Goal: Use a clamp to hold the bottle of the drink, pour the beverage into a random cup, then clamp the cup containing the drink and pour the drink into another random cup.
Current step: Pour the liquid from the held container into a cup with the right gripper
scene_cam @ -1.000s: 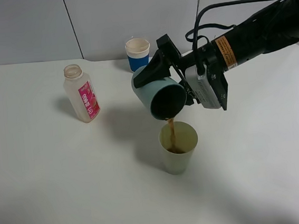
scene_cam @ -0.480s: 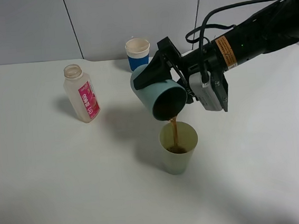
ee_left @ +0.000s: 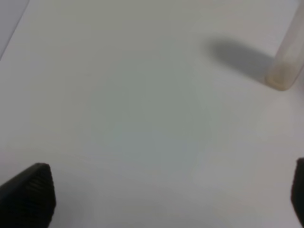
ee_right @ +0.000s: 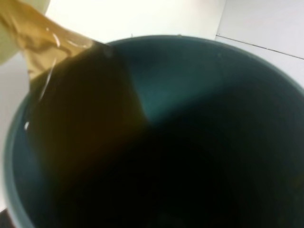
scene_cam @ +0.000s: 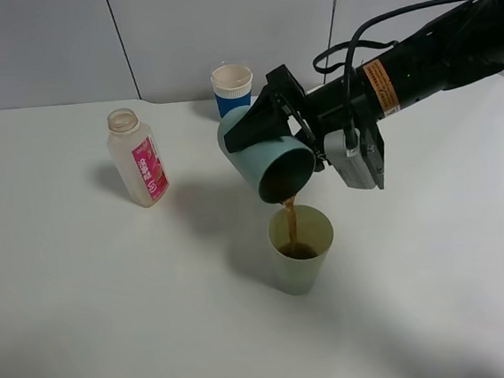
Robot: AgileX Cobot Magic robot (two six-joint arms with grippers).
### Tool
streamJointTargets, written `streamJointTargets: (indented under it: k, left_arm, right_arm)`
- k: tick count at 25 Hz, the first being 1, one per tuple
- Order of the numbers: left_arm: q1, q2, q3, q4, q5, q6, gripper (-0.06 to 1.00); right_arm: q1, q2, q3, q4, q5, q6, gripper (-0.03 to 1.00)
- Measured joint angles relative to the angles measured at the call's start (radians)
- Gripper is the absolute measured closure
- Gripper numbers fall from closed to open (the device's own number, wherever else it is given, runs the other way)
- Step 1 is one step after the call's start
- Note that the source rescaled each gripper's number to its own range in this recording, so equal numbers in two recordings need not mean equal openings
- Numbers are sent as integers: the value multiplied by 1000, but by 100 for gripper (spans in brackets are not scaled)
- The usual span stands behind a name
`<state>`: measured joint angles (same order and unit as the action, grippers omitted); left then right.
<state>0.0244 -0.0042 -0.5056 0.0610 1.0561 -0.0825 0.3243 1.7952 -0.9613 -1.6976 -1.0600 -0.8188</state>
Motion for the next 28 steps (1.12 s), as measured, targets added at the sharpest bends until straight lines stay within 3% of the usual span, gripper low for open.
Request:
streamJointTargets:
  k: [9, 28]
  left_arm:
    - [0, 0, 0, 0, 0, 0, -6]
    - [0, 0, 0, 0, 0, 0, -6]
  right_arm:
    - [31, -16, 0, 9, -18, -13, 97]
    - [39, -62, 67, 90, 36, -355, 97]
